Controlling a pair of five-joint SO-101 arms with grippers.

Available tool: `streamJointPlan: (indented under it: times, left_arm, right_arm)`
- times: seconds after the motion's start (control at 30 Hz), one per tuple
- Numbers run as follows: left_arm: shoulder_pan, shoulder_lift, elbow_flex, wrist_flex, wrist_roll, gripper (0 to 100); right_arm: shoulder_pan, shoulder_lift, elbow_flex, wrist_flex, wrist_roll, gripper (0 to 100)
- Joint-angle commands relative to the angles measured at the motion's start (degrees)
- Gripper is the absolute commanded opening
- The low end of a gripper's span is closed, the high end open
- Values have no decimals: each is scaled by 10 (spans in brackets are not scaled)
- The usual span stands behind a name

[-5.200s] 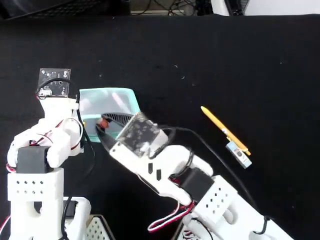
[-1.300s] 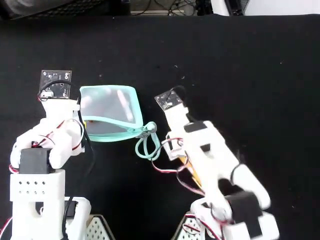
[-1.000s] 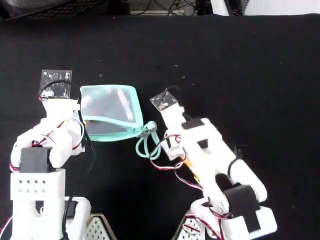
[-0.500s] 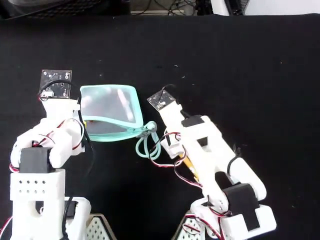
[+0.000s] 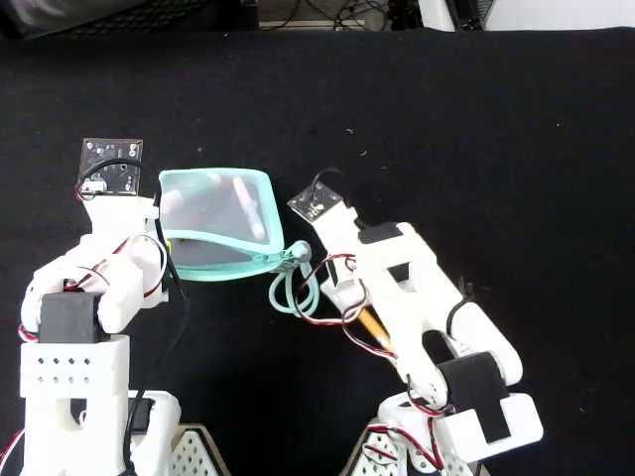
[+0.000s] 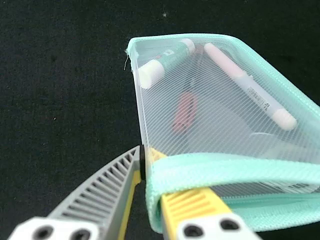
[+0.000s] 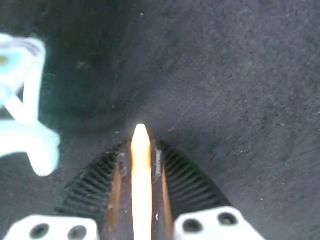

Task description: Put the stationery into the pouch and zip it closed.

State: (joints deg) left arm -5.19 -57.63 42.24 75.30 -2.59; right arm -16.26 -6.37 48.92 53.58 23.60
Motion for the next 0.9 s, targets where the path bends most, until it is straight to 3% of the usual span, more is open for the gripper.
streamJointPlan:
  times: [0.0,0.2,0.33,0.57,0.87]
  left_arm:
    - [1,-3,-2,-9,1,33]
    - [1,-3,-2,-11,1,33]
    - [1,-3,-2,-11,1,33]
    - [1,-3,-2,-9,1,33]
    - [1,-3,-2,-9,1,33]
  right_arm:
    - [27,-16,-7,34,5,12]
    - [110,-97,15,44,4,12]
    - [76,-94,33,45,4,19]
    - [30,-46,22,41,4,196]
    - [30,1,2,40,9,111]
